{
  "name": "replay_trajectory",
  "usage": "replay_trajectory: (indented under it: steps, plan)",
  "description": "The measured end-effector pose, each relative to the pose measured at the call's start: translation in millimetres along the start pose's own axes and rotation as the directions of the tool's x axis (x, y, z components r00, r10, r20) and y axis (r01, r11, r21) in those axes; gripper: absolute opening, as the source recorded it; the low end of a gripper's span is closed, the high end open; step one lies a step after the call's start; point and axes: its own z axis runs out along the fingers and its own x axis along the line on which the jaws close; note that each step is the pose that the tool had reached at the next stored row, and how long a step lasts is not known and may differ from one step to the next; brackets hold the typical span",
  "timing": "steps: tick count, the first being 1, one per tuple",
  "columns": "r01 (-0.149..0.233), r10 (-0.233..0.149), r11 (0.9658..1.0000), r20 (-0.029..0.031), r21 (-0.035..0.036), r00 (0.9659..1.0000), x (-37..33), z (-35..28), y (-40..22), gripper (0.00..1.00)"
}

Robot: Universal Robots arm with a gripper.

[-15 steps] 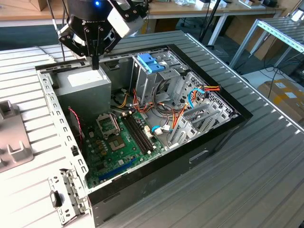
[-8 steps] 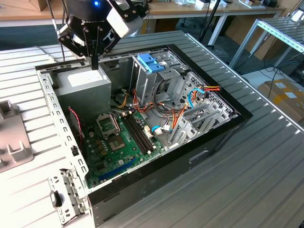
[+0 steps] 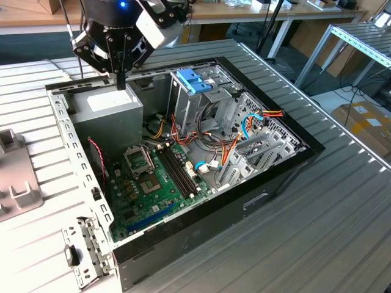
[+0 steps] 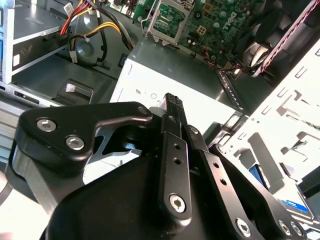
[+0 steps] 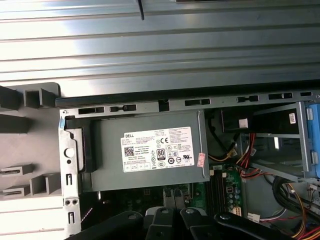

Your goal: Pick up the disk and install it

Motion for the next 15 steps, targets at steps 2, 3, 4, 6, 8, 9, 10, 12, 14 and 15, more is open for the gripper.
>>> replay_trajectory:
  steps: [2, 3, 4, 6, 8, 9, 10, 12, 14, 15]
  plan:
    - [0.0, 0.0, 1.0, 0.0, 0.0001, 1.0, 0.3, 0.0, 0.0, 0.11]
    - [0.0, 0.0, 1.0, 0.0, 0.0, 1.0, 0.5, 0.0, 0.0, 0.11]
    - [0.0, 0.0, 1.0, 0.0, 0.0, 1.0, 0.7, 0.0, -0.1, 0.11]
    - [0.0, 0.0, 1.0, 0.0, 0.0, 1.0, 1.2, 0.0, -0.1, 0.11]
    - [0.0, 0.0, 1.0, 0.0, 0.0, 1.0, 1.6, 0.0, -0.1, 0.11]
    - [0.0, 0.0, 1.0, 0.0, 0.0, 1.0, 1.9, -0.1, -0.1, 0.11]
    - [0.0, 0.0, 1.0, 0.0, 0.0, 1.0, 2.0, -0.1, -0.2, 0.11]
    - [0.0, 0.0, 1.0, 0.0, 0.0, 1.0, 2.6, -0.1, -0.2, 0.11]
    - [0.0, 0.0, 1.0, 0.0, 0.0, 1.0, 3.0, -0.1, -0.2, 0.11]
    - [0.0, 0.0, 1.0, 0.0, 0.0, 1.0, 3.3, -0.1, -0.3, 0.11]
